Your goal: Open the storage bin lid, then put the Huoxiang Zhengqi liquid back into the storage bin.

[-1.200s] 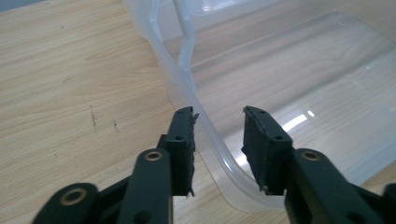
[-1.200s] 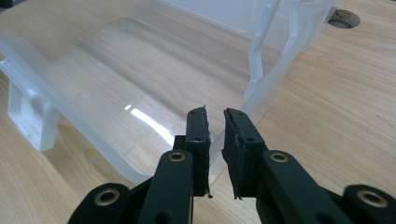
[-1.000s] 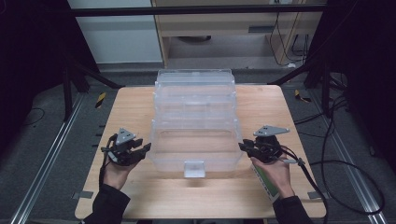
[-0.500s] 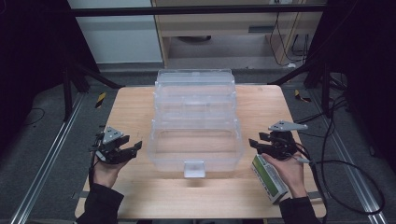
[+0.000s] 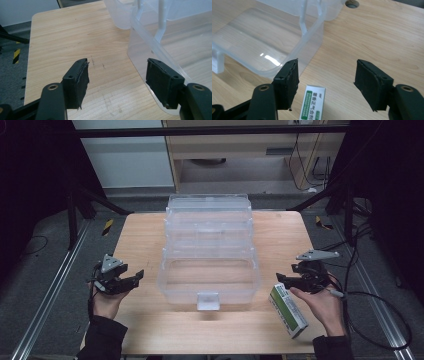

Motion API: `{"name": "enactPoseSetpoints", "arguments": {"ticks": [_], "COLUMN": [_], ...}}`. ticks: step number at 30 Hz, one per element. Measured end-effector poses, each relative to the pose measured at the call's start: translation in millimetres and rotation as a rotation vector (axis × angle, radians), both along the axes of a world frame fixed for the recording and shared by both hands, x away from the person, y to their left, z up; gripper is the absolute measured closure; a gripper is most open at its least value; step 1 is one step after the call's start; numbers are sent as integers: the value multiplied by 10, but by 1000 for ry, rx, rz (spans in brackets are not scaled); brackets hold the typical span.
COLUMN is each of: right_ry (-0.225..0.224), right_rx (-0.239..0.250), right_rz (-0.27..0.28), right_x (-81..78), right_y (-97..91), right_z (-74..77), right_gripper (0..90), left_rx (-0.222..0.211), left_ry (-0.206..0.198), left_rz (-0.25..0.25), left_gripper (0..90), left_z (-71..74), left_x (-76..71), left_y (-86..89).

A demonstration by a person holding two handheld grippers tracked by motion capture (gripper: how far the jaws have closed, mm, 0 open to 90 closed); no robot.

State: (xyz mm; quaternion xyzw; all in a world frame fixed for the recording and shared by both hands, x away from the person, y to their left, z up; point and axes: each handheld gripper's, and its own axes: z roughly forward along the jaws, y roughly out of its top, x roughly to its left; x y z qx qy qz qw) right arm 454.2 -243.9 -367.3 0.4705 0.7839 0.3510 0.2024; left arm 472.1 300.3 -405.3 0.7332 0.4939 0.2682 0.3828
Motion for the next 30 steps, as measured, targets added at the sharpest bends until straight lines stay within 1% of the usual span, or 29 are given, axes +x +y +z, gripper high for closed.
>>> {"name": "enactPoseSetpoints", "arguments": {"ticks": [4,6,8,13,19,26,30], "right_ry": [19,23,41,74,120,146,170], "right_rx": [-10,-22,-28,-55,-74,-98,-108], "right_rz": [-5,1,7,5,18,28,33], "right_x": [-36,-55,-61,-68,-91,-93,-100], "right_y": [-22,-25,-35,-44,2,18,24], "right_z": [56,89,117,155,149,128,119], "right_gripper": [337,328,319,299,297,310,323], "left_rx": [0,-1,0,21,29,48,59], "left_ry": [4,8,15,26,32,59,74], "left_rz": [16,22,26,23,21,20,19], "left_gripper": [323,310,306,299,289,282,281], "left_z": [2,-3,-13,-26,-32,-94,-121], "left_x": [2,6,14,21,22,51,71], "left_y": [58,77,85,87,85,79,90]}}
